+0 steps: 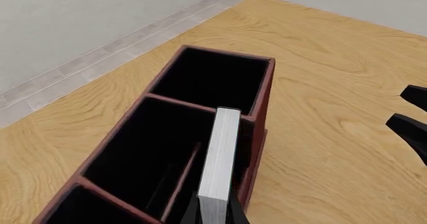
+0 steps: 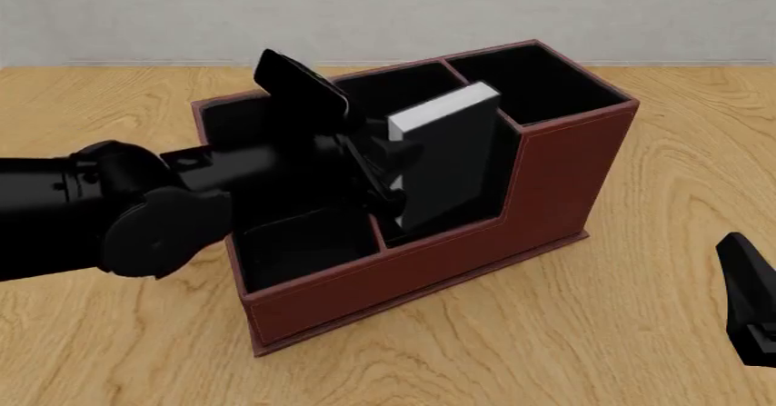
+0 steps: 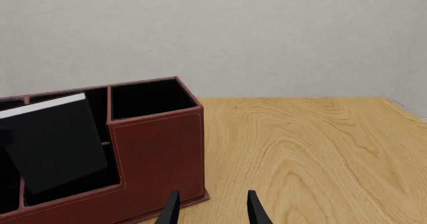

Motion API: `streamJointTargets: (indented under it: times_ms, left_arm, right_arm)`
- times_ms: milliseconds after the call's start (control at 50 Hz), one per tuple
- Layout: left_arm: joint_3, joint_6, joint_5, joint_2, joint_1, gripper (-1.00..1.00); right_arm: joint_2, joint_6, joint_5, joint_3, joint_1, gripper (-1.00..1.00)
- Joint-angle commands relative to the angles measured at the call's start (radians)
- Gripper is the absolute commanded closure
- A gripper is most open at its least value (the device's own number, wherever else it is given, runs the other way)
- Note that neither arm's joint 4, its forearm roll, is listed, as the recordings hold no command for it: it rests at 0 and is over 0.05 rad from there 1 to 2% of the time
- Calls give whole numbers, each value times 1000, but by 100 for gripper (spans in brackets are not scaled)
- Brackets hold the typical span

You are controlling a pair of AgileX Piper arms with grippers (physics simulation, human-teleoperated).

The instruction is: Pick up the book and place it in the back compartment of the caddy.

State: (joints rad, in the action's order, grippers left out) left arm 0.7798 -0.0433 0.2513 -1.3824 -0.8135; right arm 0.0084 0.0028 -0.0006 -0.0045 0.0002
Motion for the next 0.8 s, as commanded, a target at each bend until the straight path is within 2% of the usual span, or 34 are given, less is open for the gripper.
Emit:
streamJointTargets:
  times_ms: [20, 800]
  left_arm:
    - [17, -24, 15, -12, 28, 100]
    - [-2, -6, 56, -59, 33, 100]
  right_arm:
    - [0, 0, 0, 0, 0, -100]
    - [0, 0, 0, 0, 0, -100]
